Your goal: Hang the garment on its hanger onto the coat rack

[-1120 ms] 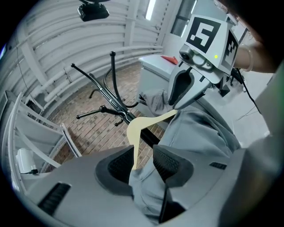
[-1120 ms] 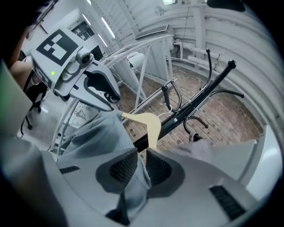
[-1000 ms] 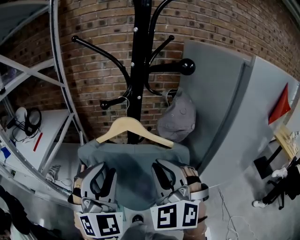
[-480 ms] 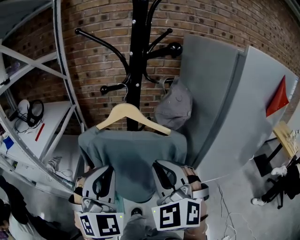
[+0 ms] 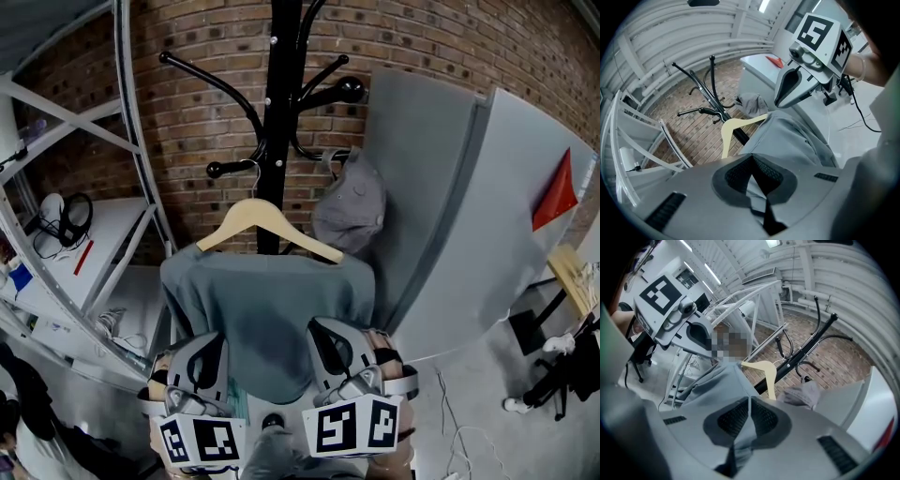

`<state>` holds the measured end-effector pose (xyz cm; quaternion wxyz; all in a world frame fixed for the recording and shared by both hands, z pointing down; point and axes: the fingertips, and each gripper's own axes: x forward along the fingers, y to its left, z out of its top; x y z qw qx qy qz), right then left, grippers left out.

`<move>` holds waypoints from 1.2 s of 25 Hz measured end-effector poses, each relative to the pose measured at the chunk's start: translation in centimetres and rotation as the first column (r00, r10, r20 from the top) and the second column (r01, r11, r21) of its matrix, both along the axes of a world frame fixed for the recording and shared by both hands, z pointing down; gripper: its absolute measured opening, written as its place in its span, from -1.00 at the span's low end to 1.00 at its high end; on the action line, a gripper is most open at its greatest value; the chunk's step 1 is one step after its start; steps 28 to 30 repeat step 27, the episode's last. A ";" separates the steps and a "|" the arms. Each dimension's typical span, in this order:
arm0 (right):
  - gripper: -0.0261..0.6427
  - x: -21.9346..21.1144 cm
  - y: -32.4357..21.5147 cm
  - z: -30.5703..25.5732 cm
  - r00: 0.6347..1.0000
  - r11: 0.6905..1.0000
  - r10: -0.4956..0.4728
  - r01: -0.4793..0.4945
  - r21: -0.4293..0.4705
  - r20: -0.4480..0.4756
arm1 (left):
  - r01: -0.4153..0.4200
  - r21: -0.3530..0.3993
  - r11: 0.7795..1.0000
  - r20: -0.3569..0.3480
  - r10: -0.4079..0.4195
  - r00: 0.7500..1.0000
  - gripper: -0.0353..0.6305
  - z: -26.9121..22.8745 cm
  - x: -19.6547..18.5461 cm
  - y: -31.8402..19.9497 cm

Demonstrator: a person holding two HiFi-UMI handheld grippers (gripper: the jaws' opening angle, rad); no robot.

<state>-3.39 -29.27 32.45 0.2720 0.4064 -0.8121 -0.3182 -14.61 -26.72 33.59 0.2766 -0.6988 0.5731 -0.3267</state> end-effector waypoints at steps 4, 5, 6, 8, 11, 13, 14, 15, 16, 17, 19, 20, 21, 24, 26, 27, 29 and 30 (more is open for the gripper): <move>-0.83 0.3 -0.1 0.0 1.000 1.000 0.006 -0.006 0.006 -0.004 | -0.022 -0.004 1.000 -0.035 0.022 0.999 -0.88 0.0 0.4 -0.2; -0.83 0.3 -0.2 0.1 1.000 1.000 0.009 -0.009 0.007 -0.005 | -0.027 -0.005 1.000 -0.049 0.027 0.998 -0.88 0.0 0.6 -0.2; -0.83 0.3 -0.3 0.1 1.000 1.000 0.010 -0.010 0.007 -0.005 | -0.029 -0.008 1.000 -0.062 0.028 0.998 -0.88 -0.1 0.6 -0.3; -0.83 0.3 -0.3 0.1 1.000 1.000 0.009 -0.009 0.006 -0.005 | -0.019 -0.008 1.000 -0.083 0.018 0.996 -0.88 -0.3 0.5 -0.4; -0.83 0.2 -0.3 -0.1 1.000 1.000 0.007 -0.007 0.010 -0.006 | -0.007 0.004 1.000 -0.100 0.008 0.995 -0.88 -0.8 0.2 -0.6; -0.83 0.3 -0.3 -0.1 1.000 1.000 0.010 -0.010 0.014 -0.008 | -0.011 0.004 1.000 -0.107 0.011 0.994 -0.88 -0.9 0.3 -0.6; -0.83 0.3 -0.3 -0.1 1.000 1.000 0.012 -0.012 0.015 -0.009 | -0.016 0.002 1.000 -0.111 0.017 0.994 -0.88 -0.8 0.3 -0.6; -0.83 0.4 -0.3 0.0 1.000 1.000 0.014 -0.014 0.017 -0.010 | -0.023 -0.002 1.000 -0.114 0.022 0.993 -0.88 -0.7 0.4 -0.6; -0.83 0.4 -0.3 0.0 1.000 1.000 0.016 -0.015 0.018 -0.011 | -0.028 -0.006 1.000 -0.113 0.027 0.993 -0.88 -0.6 0.5 -0.6; -0.83 0.4 -0.3 0.0 1.000 1.000 0.016 -0.016 0.018 -0.012 | -0.031 -0.011 0.999 -0.110 0.030 0.993 -0.88 -0.5 0.6 -0.5; -0.83 0.4 -0.2 0.1 1.000 1.000 0.014 -0.014 0.016 -0.014 | -0.036 -0.019 0.999 -0.103 0.034 0.994 -0.88 -0.3 0.7 -0.5; -0.83 0.3 -0.1 0.1 1.000 1.000 0.012 -0.012 0.015 -0.015 | -0.037 -0.022 0.999 -0.101 0.035 0.994 -0.88 -0.3 0.7 -0.4; -0.83 0.3 -0.1 0.2 1.000 1.000 0.011 -0.010 0.014 -0.016 | -0.038 -0.024 0.999 -0.099 0.035 0.994 -0.88 -0.2 0.7 -0.4; -0.83 0.1 0.1 0.2 1.000 1.000 0.008 -0.008 0.015 -0.019 | -0.033 -0.025 0.999 -0.098 0.030 0.995 -0.88 -0.2 0.5 -0.2; -0.84 0.0 0.2 0.2 1.000 1.000 0.008 -0.008 0.019 -0.022 | -0.028 -0.022 0.999 -0.094 0.025 0.995 -0.88 -0.2 0.3 -0.1; -0.84 0.0 0.3 0.2 1.000 1.000 0.008 -0.008 0.022 -0.023 | -0.025 -0.020 0.999 -0.091 0.023 0.996 -0.88 -0.2 0.2 -0.1; -0.84 0.0 0.3 0.2 1.000 1.000 0.008 -0.008 0.022 -0.023 | -0.025 -0.020 0.999 -0.091 0.023 0.996 -0.88 -0.2 0.2 -0.1; -0.84 0.0 0.3 0.2 1.000 1.000 0.008 -0.008 0.022 -0.023 | -0.025 -0.020 0.999 -0.091 0.023 0.996 -0.88 -0.2 0.2 -0.1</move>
